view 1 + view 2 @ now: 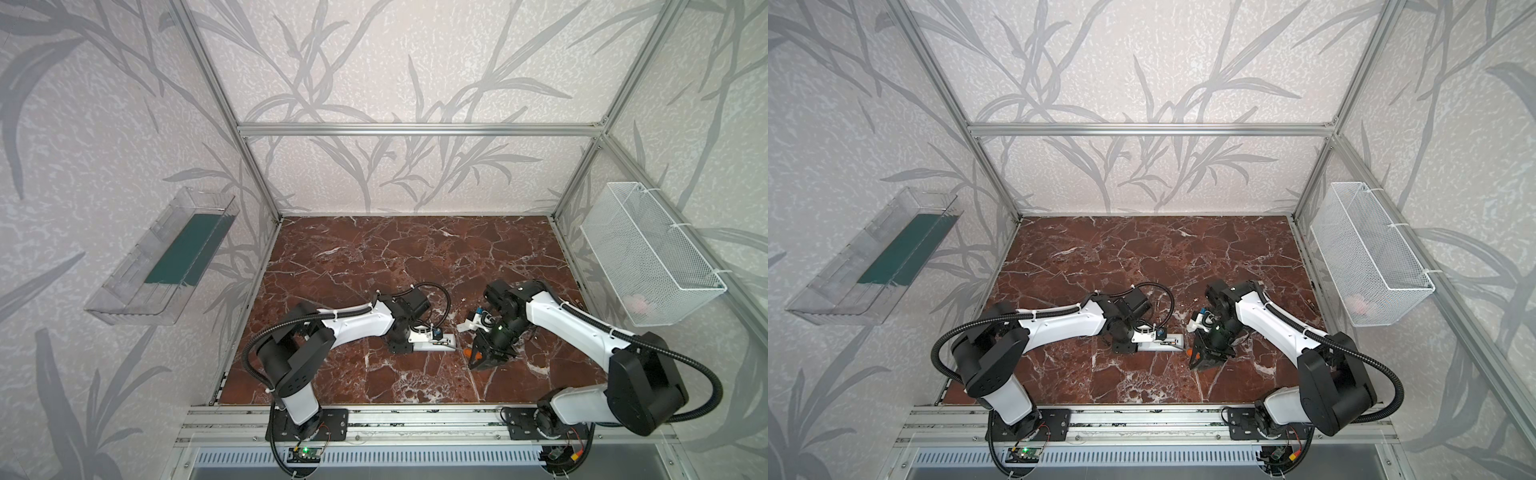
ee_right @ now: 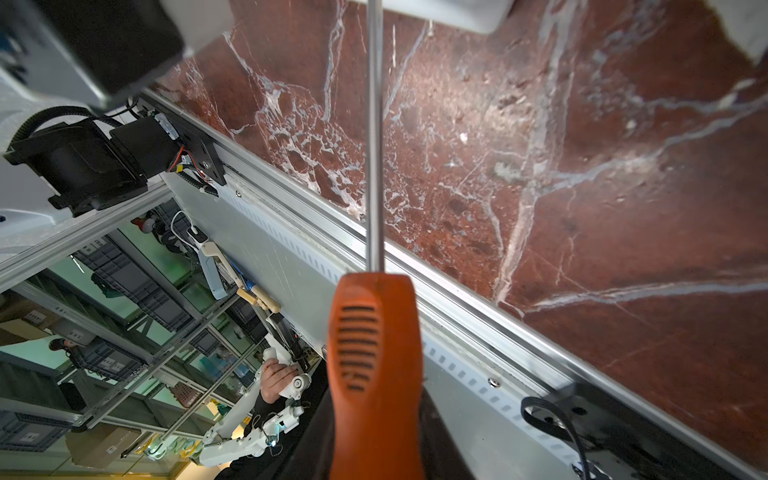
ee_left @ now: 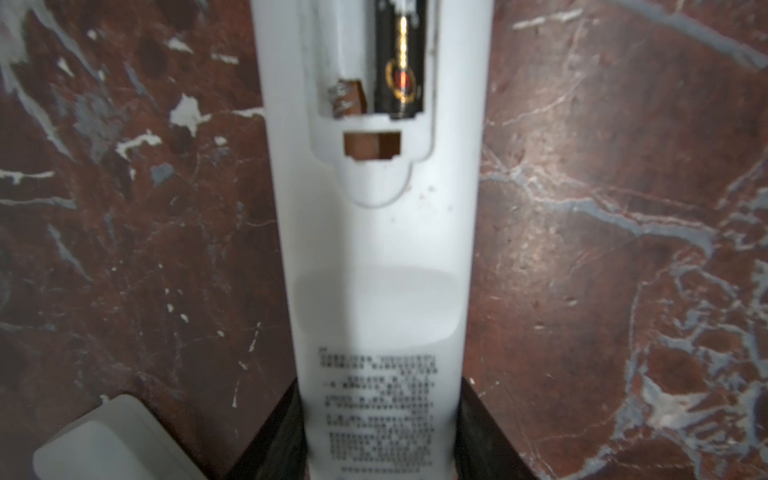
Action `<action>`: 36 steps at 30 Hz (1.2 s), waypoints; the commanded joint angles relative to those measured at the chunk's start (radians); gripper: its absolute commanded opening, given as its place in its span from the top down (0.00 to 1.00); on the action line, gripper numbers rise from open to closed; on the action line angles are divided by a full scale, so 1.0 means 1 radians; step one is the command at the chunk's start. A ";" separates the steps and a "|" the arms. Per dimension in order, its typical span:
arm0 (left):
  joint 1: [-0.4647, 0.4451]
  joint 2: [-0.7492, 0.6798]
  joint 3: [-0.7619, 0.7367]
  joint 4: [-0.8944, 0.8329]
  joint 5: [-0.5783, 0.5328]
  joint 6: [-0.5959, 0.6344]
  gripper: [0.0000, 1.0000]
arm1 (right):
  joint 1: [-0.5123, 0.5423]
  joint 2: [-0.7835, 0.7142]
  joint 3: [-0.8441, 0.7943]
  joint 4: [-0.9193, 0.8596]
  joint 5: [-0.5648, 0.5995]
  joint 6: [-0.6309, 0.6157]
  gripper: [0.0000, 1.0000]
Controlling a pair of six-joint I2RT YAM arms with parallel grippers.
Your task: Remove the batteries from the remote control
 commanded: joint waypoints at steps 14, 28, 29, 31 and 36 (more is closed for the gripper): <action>-0.112 -0.097 -0.113 0.173 -0.368 0.057 0.81 | 0.003 0.006 -0.048 -0.016 -0.057 0.091 1.00; -0.134 -0.125 -0.152 0.162 -0.262 0.078 0.80 | 0.002 -0.052 0.010 -0.056 -0.052 0.117 1.00; -0.130 -0.122 -0.151 0.145 -0.244 0.082 0.80 | 0.002 -0.065 0.045 -0.094 -0.030 0.099 1.00; -0.120 -0.113 -0.143 0.126 -0.231 0.080 0.80 | -0.004 -0.097 0.111 -0.156 -0.016 0.072 1.00; -0.066 -0.071 -0.089 0.043 -0.142 0.071 0.79 | -0.049 -0.129 0.124 -0.172 0.013 0.051 1.00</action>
